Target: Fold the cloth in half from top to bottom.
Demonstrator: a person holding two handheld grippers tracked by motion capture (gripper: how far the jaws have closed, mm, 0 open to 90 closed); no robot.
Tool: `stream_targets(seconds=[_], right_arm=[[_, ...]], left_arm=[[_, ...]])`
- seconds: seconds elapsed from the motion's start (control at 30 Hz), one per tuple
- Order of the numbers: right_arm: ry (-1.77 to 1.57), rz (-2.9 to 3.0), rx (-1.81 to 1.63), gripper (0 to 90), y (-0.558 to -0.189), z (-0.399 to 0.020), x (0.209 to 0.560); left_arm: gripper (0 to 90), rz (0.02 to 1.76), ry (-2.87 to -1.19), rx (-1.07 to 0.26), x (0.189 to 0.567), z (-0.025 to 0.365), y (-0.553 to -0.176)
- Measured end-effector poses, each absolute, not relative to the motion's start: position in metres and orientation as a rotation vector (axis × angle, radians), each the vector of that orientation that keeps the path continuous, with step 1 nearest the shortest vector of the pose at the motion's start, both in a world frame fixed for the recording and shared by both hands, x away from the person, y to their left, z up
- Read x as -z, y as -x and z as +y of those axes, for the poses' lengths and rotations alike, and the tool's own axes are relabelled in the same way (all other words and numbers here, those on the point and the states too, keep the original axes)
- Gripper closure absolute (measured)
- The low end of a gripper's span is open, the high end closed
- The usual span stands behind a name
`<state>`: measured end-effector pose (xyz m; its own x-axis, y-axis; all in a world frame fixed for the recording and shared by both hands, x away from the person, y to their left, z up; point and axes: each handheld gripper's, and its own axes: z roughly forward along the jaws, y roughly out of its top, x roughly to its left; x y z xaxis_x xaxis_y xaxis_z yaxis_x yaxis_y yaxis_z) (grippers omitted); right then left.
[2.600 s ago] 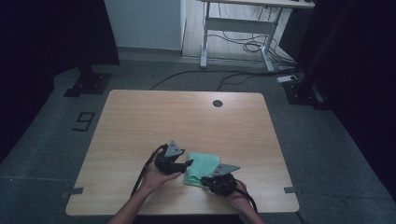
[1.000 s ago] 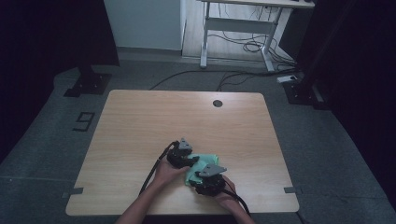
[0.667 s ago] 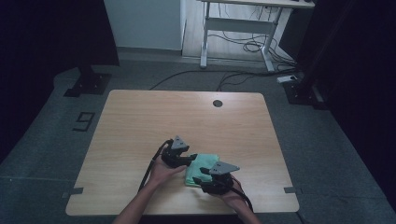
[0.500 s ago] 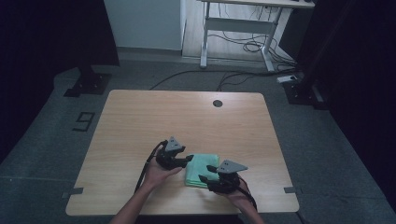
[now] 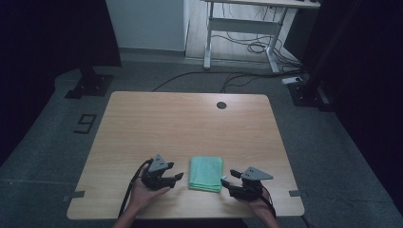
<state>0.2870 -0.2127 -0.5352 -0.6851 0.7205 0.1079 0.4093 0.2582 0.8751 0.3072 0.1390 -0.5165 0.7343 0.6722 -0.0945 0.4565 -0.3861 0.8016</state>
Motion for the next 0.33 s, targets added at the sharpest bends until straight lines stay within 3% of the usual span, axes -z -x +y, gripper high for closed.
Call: stream_targets(seconds=[0.33], right_arm=[[-1.084, 2.163, -1.409, 36.3, -0.288, -0.229, 0.536]], left_arm=[[37.4, 0.873, -2.046, -0.321, 0.521, 0.148, -0.303]])
